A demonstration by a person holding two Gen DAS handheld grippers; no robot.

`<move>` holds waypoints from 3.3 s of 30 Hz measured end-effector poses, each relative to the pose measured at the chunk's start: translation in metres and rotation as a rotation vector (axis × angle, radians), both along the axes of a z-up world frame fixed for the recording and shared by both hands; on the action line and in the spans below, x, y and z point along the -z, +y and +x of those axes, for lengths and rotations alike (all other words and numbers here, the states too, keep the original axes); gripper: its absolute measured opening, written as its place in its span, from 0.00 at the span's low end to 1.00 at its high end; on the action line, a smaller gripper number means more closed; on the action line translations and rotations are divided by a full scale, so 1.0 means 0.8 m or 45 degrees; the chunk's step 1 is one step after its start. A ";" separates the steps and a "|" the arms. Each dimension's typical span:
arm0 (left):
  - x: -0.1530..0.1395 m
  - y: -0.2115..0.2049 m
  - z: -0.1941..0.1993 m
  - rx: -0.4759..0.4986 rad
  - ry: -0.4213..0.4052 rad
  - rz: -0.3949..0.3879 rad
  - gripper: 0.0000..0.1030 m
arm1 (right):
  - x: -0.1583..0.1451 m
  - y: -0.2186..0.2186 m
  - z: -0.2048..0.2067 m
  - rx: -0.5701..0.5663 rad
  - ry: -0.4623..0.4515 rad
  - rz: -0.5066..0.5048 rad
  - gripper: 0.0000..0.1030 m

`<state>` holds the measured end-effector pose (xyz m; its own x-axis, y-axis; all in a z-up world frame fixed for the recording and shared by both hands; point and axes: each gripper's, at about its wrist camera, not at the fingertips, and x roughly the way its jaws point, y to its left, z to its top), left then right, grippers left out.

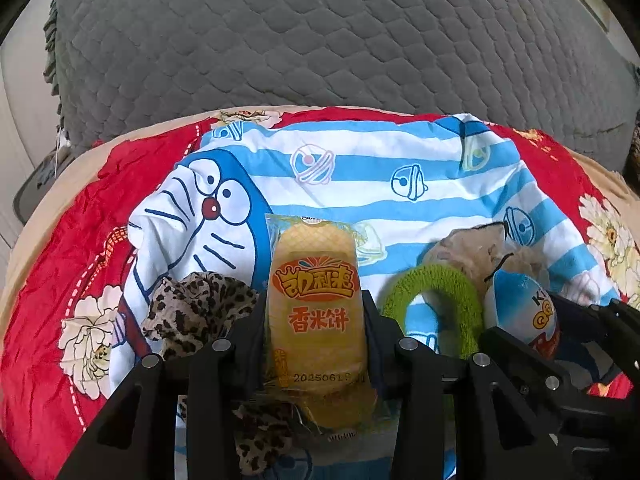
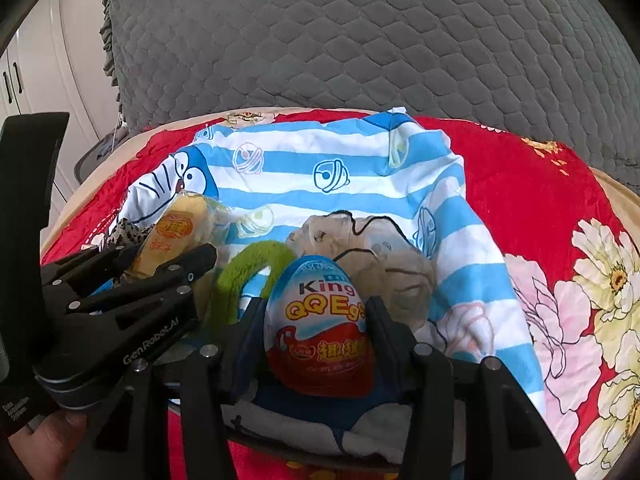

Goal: Organize objects
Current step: 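Lower both items onto the striped shirt and open both tools, then withdraw both open tools up from the tray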

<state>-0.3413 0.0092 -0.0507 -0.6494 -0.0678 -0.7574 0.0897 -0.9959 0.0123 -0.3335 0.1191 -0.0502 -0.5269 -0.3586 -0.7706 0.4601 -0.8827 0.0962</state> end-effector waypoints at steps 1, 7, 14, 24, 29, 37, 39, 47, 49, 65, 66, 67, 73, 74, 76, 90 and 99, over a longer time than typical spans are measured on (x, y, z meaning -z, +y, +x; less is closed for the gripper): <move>0.000 0.000 0.002 0.002 0.002 -0.002 0.42 | 0.001 0.000 0.000 0.001 -0.004 0.000 0.51; 0.000 -0.003 0.008 0.004 -0.003 0.008 0.43 | 0.003 0.001 0.003 0.000 -0.022 0.010 0.54; 0.006 -0.012 0.018 -0.008 -0.030 0.020 0.58 | 0.004 0.004 0.008 0.003 -0.039 0.037 0.59; 0.012 -0.017 0.037 -0.019 -0.080 0.014 0.72 | 0.002 0.006 0.018 0.002 -0.061 0.075 0.71; 0.006 -0.021 0.051 -0.020 -0.092 0.021 0.75 | -0.004 0.011 0.028 0.023 -0.062 0.081 0.79; -0.005 -0.030 0.075 -0.036 -0.109 0.049 0.77 | -0.016 0.022 0.043 0.063 -0.070 0.078 0.82; -0.009 -0.032 0.080 -0.037 -0.110 0.052 0.77 | -0.020 0.025 0.048 0.073 -0.075 0.068 0.82; -0.025 -0.039 0.103 -0.046 -0.105 0.080 0.77 | -0.036 0.024 0.068 0.071 -0.066 0.090 0.83; -0.031 -0.040 0.110 -0.053 -0.109 0.081 0.78 | -0.043 0.022 0.074 0.066 -0.056 0.087 0.83; -0.116 -0.043 0.175 -0.056 0.003 0.062 0.84 | -0.133 0.028 0.134 0.049 0.087 -0.018 0.87; -0.121 -0.042 0.179 -0.049 0.010 0.065 0.85 | -0.139 0.029 0.138 0.049 0.095 -0.029 0.88; -0.126 -0.041 0.184 -0.042 0.014 0.064 0.85 | -0.143 0.031 0.141 0.049 0.103 -0.037 0.88; -0.159 -0.041 0.211 -0.039 0.065 0.072 0.86 | -0.170 0.041 0.164 0.057 0.146 -0.079 0.89; -0.164 -0.040 0.215 -0.039 0.071 0.074 0.86 | -0.176 0.042 0.170 0.055 0.162 -0.088 0.90; -0.175 -0.039 0.226 -0.033 0.092 0.072 0.86 | -0.184 0.043 0.177 0.055 0.185 -0.096 0.91; -0.222 -0.038 0.286 -0.058 0.183 0.086 0.86 | -0.231 0.056 0.236 0.054 0.344 -0.140 0.99; -0.247 -0.027 0.318 -0.075 0.219 0.070 0.86 | -0.249 0.066 0.262 0.054 0.377 -0.136 0.99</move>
<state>-0.0873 -0.0125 0.1468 -0.7658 -0.0710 -0.6391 0.1440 -0.9876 -0.0628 -0.1235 0.1721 0.1491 -0.7392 -0.4019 -0.5404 0.4446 -0.8939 0.0566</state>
